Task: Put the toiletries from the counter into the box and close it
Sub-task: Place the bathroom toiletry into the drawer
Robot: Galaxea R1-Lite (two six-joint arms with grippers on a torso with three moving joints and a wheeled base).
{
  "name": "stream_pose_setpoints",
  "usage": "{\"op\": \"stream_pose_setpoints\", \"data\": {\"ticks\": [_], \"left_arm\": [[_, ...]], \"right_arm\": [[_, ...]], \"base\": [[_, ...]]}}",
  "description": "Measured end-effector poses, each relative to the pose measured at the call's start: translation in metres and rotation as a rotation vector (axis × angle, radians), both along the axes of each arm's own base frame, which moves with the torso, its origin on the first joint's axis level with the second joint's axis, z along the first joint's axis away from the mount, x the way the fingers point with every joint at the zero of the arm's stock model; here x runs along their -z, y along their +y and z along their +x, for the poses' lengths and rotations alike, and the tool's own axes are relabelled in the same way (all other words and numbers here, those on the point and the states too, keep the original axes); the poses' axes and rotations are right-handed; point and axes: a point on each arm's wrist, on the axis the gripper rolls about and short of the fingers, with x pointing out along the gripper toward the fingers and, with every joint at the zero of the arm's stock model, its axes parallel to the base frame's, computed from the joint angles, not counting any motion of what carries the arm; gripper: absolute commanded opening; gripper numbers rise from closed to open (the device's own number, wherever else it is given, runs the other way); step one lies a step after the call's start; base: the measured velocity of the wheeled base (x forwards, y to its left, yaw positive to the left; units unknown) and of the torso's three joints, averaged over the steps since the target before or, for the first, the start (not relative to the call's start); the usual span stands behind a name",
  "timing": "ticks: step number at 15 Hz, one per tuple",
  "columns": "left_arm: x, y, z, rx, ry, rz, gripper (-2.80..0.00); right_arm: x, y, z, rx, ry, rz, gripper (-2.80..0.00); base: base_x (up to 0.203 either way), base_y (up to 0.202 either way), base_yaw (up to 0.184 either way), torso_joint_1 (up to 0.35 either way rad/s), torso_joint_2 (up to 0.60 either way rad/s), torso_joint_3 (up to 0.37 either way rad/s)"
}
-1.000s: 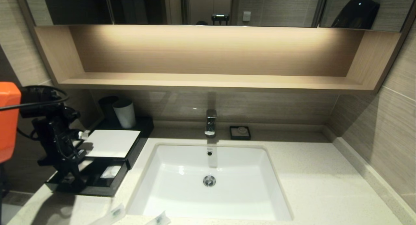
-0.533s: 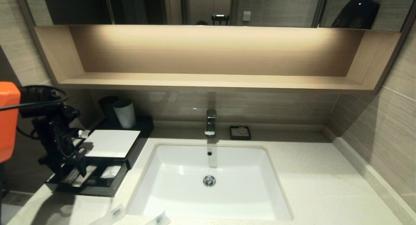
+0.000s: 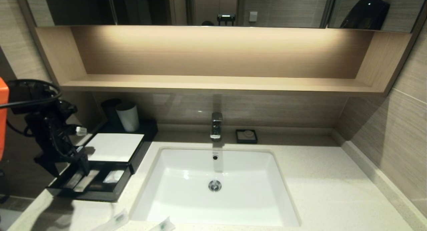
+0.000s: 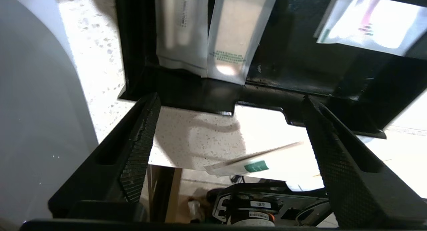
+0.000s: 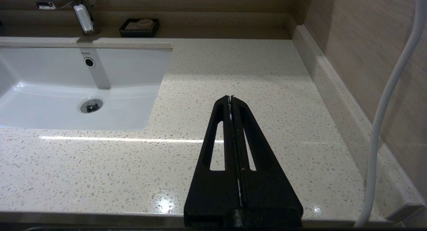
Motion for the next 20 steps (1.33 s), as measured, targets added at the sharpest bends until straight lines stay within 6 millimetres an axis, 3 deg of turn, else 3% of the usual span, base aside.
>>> {"op": "stream_pose_setpoints", "data": {"ticks": [3,4,8,12,20], "left_arm": [[-0.028,-0.005,-0.013,-0.013,-0.06,-0.022,0.0],[-0.038,-0.007,-0.019,-0.012,-0.074,-0.041,-2.8],[-0.069,-0.019,-0.055,0.003,-0.062,-0.105,-2.8],[-0.076,-0.032,-0.096,0.054,-0.042,-0.113,-2.8],[-0.043,-0.054,-0.173,0.309,-0.122,-0.061,-2.8]], "right_arm": [[0.0,0.0,0.0,0.0,0.0,0.0,-2.8],[0.0,0.0,0.0,0.0,0.0,0.0,-2.8],[0.0,0.0,0.0,0.0,0.0,0.0,-2.8],[0.0,0.0,0.0,0.0,0.0,0.0,-2.8],[0.0,0.0,0.0,0.0,0.0,0.0,-2.8]], "base": [[0.0,0.0,0.0,0.0,0.0,0.0],[0.0,0.0,0.0,0.0,0.0,0.0],[0.0,0.0,0.0,0.0,0.0,0.0],[0.0,0.0,0.0,0.0,0.0,0.0],[0.0,0.0,0.0,0.0,0.0,0.0]]}}
